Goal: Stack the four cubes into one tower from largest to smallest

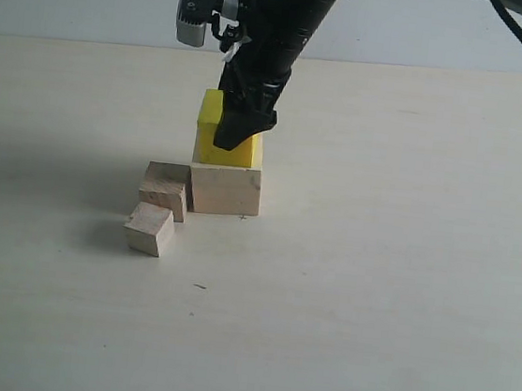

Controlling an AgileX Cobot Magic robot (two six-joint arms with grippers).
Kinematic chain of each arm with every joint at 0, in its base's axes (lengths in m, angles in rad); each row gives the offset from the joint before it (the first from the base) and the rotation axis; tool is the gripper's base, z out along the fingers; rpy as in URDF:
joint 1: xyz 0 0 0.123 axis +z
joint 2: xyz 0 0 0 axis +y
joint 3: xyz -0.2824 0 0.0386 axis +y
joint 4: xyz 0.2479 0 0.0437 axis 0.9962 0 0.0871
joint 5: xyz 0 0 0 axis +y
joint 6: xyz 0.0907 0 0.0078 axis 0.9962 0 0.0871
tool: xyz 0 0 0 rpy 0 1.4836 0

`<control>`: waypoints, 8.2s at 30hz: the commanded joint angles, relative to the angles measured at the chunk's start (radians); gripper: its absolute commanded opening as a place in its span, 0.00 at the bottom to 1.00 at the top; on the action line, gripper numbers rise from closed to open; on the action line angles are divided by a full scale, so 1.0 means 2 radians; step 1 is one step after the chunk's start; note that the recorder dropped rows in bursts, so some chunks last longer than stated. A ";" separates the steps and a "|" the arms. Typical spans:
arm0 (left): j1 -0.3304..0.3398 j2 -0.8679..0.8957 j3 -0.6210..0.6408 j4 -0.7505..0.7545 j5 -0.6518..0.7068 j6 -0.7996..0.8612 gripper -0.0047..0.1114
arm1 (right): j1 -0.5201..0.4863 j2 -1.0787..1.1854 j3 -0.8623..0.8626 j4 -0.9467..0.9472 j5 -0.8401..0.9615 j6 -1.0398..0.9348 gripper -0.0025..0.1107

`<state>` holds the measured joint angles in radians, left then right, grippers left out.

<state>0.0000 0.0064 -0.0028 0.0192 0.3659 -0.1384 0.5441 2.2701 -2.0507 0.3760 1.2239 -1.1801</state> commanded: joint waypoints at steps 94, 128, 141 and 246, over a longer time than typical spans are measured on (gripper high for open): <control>0.001 -0.003 0.001 0.025 -0.263 0.060 0.04 | -0.091 -0.501 0.379 0.093 -0.224 0.263 0.02; -0.157 0.503 -0.270 0.026 -0.224 -0.016 0.04 | -0.091 -0.768 0.594 0.050 -0.291 0.300 0.02; -0.161 0.503 -0.271 0.023 -0.105 -0.054 0.04 | -0.091 -0.768 0.594 0.033 -0.284 0.302 0.02; -0.144 0.962 -0.528 -0.217 0.085 0.162 0.64 | -0.091 -0.768 0.594 0.032 -0.247 0.394 0.02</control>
<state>-0.2902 1.8981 -1.0618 -0.5012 0.5216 0.2222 0.3660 0.7420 -0.8692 0.4438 0.7444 -0.3900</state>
